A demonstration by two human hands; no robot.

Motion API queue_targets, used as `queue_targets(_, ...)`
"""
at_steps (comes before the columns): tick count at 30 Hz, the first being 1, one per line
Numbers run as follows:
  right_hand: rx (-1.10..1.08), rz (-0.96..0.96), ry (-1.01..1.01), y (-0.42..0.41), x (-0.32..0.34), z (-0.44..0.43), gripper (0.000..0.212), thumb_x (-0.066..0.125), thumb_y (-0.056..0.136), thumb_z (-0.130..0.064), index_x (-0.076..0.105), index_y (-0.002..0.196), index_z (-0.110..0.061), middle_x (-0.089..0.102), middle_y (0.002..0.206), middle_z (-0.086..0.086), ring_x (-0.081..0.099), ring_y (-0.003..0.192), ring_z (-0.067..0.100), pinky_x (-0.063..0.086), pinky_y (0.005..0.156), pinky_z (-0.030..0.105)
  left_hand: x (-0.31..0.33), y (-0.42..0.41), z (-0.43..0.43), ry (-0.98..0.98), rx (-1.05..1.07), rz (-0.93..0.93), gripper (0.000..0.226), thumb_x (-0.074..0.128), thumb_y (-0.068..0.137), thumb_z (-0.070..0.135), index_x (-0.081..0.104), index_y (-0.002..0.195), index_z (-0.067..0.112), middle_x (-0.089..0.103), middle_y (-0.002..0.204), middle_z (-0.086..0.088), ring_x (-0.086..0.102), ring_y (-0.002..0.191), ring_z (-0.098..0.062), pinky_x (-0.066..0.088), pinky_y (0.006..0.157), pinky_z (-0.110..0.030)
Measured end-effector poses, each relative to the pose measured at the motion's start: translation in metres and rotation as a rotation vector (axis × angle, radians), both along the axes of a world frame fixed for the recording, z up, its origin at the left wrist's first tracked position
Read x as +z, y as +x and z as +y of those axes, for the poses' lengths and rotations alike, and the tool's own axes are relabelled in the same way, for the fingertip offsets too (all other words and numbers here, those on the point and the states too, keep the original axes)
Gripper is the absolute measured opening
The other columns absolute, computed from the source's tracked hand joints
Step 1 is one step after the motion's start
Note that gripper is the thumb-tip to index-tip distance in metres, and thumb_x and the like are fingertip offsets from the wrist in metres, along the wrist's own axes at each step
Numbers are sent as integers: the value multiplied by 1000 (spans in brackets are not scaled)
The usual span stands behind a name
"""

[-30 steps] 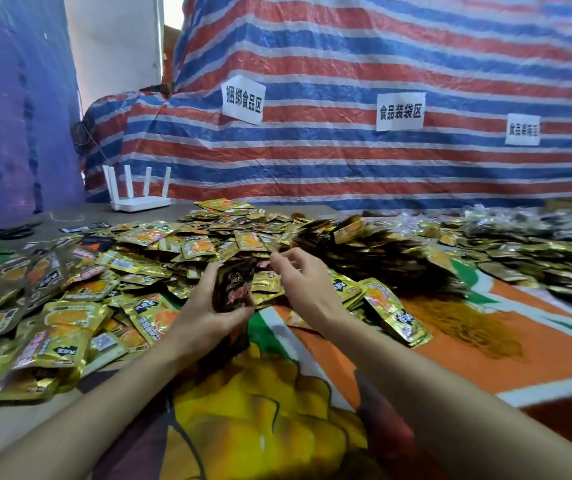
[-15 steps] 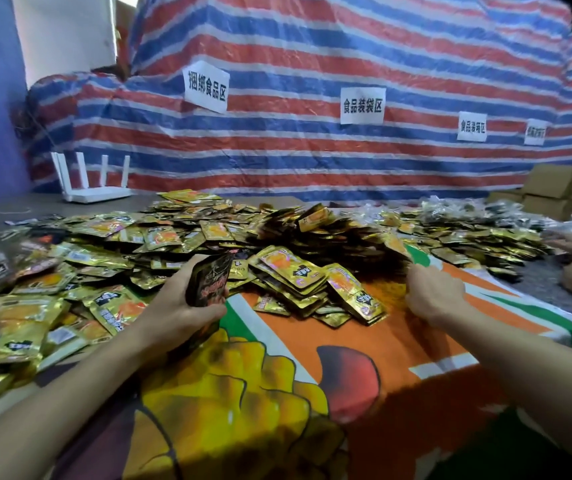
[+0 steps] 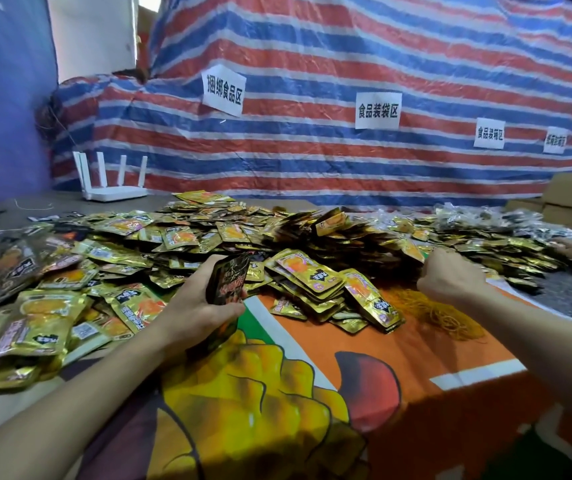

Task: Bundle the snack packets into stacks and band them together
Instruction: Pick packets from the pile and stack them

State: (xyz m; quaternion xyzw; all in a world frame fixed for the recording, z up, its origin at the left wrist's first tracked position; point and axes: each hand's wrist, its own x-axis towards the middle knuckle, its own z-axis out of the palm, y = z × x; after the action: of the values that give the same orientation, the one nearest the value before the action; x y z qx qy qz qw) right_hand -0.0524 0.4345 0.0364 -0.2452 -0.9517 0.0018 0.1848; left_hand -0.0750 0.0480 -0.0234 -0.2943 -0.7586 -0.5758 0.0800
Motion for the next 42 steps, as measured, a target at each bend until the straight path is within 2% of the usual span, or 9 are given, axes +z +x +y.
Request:
queue_targets(4,-8,-85,-20,4,-19,1,15,53,91,-8,46,79,-15,54,79,6,53,70,25,43,66,35,1,3,2,24,-14,3,46,78,71,12,54,108,27,69,95,-1,69,87,-15,58,76,-32)
queue_targets(9,-9,6,-13,5,-18,6,9,55,90,-3,60,88,-10,52,74,6,49,64,25,42,64,35,2,1,2,1,-16,6,44,75,69,18,55,107,27,66,101,-9,68,90,-22,59,81,-44)
queue_targets(14,-34,65,-49,7,-5,3,15,59,83,-12,50,72,-10,58,83,11,55,75,30,39,63,33,0,0,2,14,-34,-7,42,75,69,17,55,106,21,70,91,5,70,84,-12,59,70,-27)
queue_targets(18,13,172,-54,2,9,-11,15,61,81,-17,51,76,-7,51,101,16,54,95,37,42,71,39,1,0,3,38,-34,-24,41,75,69,16,56,105,11,70,92,-3,69,81,-15,58,70,-23)
queue_targets(23,83,148,-185,-9,16,-29,22,61,75,-7,45,61,-10,51,64,9,50,59,24,37,54,27,2,1,2,45,-32,-28,39,75,69,15,57,103,9,67,93,-9,67,84,-25,57,70,-28)
queue_targets(28,142,148,-205,-10,14,-36,16,60,80,3,59,65,-1,62,70,13,58,61,25,48,51,32,4,3,2,56,-16,-70,42,75,67,14,58,105,6,67,91,-15,68,83,-29,58,68,-31)
queue_targets(31,398,186,-369,-12,16,-55,15,67,87,0,80,88,-6,75,85,5,68,75,18,55,61,24,5,4,3,116,-3,-153,44,72,63,9,60,104,-4,70,85,-13,67,77,-26,56,69,-34)
queue_targets(35,699,283,-847,-13,14,-121,20,84,79,-5,69,92,-5,77,82,9,74,77,21,53,58,19,11,4,1,355,17,-347,36,67,74,-12,65,110,-3,69,88,-14,68,89,-32,55,87,-46)
queue_targets(42,921,214,-1275,-45,-17,-237,36,84,77,0,65,108,-3,77,72,2,75,68,10,54,57,18,17,3,-13,542,232,-480,25,65,78,-11,71,99,1,73,72,-11,68,53,-18,51,43,-25)
